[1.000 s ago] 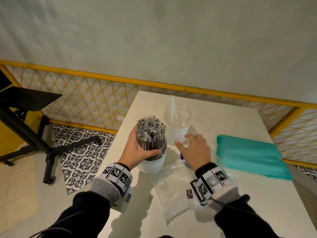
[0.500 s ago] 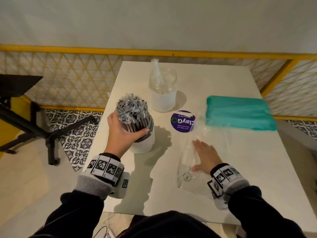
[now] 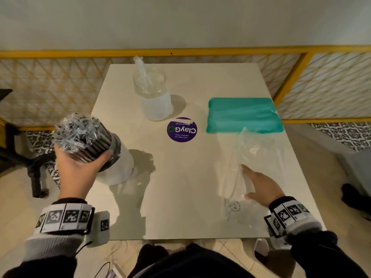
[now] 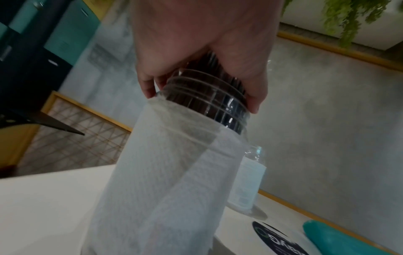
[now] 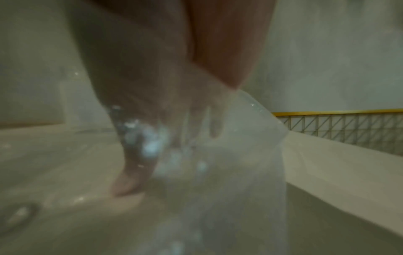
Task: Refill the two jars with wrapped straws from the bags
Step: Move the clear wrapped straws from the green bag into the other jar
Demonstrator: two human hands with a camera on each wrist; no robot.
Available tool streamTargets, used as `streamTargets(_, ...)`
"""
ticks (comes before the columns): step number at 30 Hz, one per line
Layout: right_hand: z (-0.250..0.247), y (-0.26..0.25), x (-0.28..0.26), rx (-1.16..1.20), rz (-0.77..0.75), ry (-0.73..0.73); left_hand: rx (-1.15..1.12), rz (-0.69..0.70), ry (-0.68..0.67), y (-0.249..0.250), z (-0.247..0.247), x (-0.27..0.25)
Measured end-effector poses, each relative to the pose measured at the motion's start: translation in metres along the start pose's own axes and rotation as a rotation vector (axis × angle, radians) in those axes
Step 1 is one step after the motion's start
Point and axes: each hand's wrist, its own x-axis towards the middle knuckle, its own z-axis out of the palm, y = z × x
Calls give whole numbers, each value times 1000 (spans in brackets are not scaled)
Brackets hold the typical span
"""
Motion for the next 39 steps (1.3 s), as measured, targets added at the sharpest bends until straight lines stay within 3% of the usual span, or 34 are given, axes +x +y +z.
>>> streamTargets(6, -12, 38, -6, -27, -80, -30, 71, 16, 35, 2, -10, 3)
streamTargets(12, -25, 59, -13, -208, -86, -47, 132, 24, 236, -5, -21, 22)
streamTargets(15, -36, 66, -16, -152, -69, -71, 217, 256, 266, 45, 1, 14)
streamTargets(20, -81, 41, -13, 29, -117, 70, 196, 726, 144, 129, 63, -4)
streamTargets(22, -105, 22, -5, 98, -132, 146, 156, 783, 57, 137, 91, 3)
streamTargets(27, -148, -18, 46, 204, -110, 342, 181, 542, -155, 144, 145, 40)
streamTargets(31, -164, -5, 117, 280, 165, 495, 350, 460, -246, 137, 173, 82)
streamTargets(35, -159, 39, 164, 438, 546, 358, 592, 290, -398, 122, 190, 113)
streamTargets(37, -141, 73, 192, 578, 596, 279, 689, 237, -490, 112, 197, 122)
streamTargets(39, -126, 88, 206, 627, 601, 240, 734, 231, -490, 104, 203, 127)
